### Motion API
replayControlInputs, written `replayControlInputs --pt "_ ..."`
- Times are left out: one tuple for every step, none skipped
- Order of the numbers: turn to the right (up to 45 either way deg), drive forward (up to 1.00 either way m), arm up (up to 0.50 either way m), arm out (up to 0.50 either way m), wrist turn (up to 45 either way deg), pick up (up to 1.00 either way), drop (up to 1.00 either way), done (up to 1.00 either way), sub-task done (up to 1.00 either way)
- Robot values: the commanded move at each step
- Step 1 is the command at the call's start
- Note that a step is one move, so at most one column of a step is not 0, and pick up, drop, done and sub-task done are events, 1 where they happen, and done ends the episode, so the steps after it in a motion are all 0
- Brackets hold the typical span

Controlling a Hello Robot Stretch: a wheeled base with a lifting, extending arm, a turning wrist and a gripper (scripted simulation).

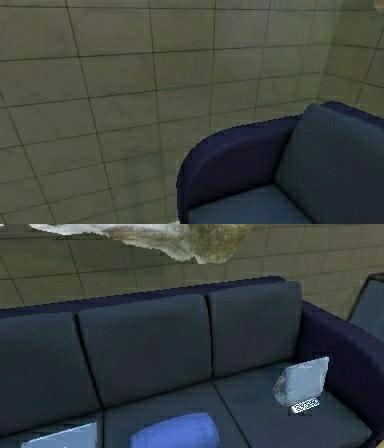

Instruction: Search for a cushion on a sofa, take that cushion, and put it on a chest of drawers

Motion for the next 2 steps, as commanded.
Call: replayControlInputs --pt "0.0 0.0 0.5 0.0 0.0 0.0 0.0 0.0 0.0" --pt "0.0 0.0 0.1 0.0 0.0 0.0 0.0 0.0 0.0"
